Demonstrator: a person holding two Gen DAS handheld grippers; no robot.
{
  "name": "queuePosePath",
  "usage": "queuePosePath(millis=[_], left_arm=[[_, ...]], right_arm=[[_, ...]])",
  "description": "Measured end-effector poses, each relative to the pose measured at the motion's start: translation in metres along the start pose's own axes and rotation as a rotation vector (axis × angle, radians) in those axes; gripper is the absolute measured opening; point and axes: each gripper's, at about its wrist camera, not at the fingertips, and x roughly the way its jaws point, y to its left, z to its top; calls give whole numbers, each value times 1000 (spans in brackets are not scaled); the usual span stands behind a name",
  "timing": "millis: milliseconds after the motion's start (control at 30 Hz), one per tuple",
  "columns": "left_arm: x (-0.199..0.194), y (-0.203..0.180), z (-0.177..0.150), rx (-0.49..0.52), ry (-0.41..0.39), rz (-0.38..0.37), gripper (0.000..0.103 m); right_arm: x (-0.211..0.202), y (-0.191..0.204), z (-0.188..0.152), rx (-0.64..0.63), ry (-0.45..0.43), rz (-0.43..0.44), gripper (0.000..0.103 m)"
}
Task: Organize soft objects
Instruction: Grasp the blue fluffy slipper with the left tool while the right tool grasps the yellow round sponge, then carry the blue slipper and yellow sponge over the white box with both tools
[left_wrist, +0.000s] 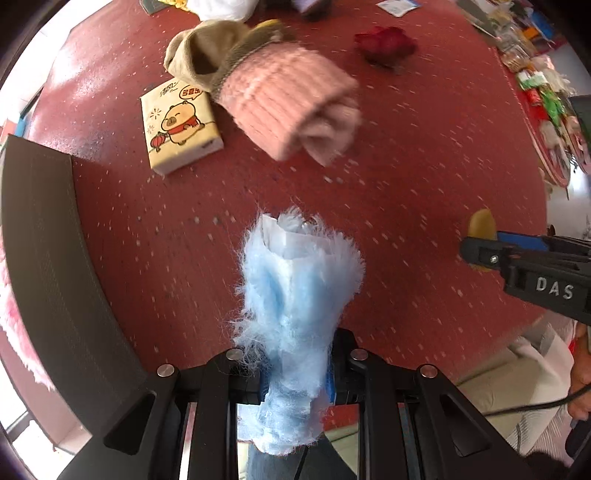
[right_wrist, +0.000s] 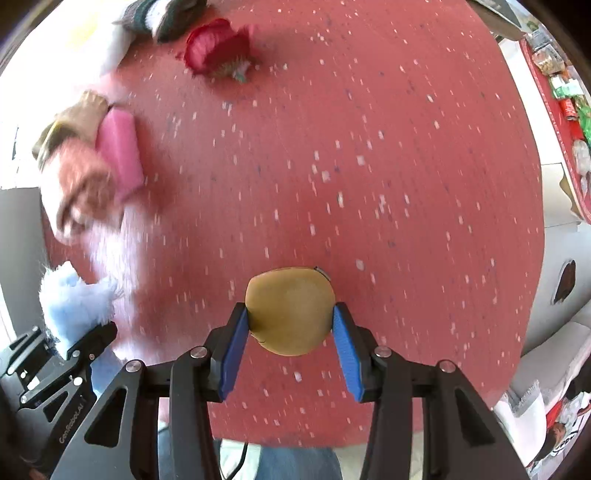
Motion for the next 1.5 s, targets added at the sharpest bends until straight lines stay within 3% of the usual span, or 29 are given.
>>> queuePosePath(millis=[133,333,533,800,1067,1100,1500], left_arm=[[-16,-8,-18,7,-14,-14,23],[-53,-3,-38,11,-95,16,23],[-87,22,-67,-39,-166,26,23],[-105,79,-77,-24,-190,20,23],[-114,132,-94,-15,-250,-6,23],[-115,138,-98,-17,-258,-9,23],[-124,210,-133,-112,-339,-23,23]], right_arm=[[-4,-4,-25,-9,20,29,50],[-2,4,-61,-35,37,53,51],[-14,19,-64,-70,5,37,51],[-17,49,-71,42,-32,52,51],[-18,92,-99,74,-70,15,51],[-16,97,-90,76,-75,10,51],[-43,150,-105,62,-166,-28,51]])
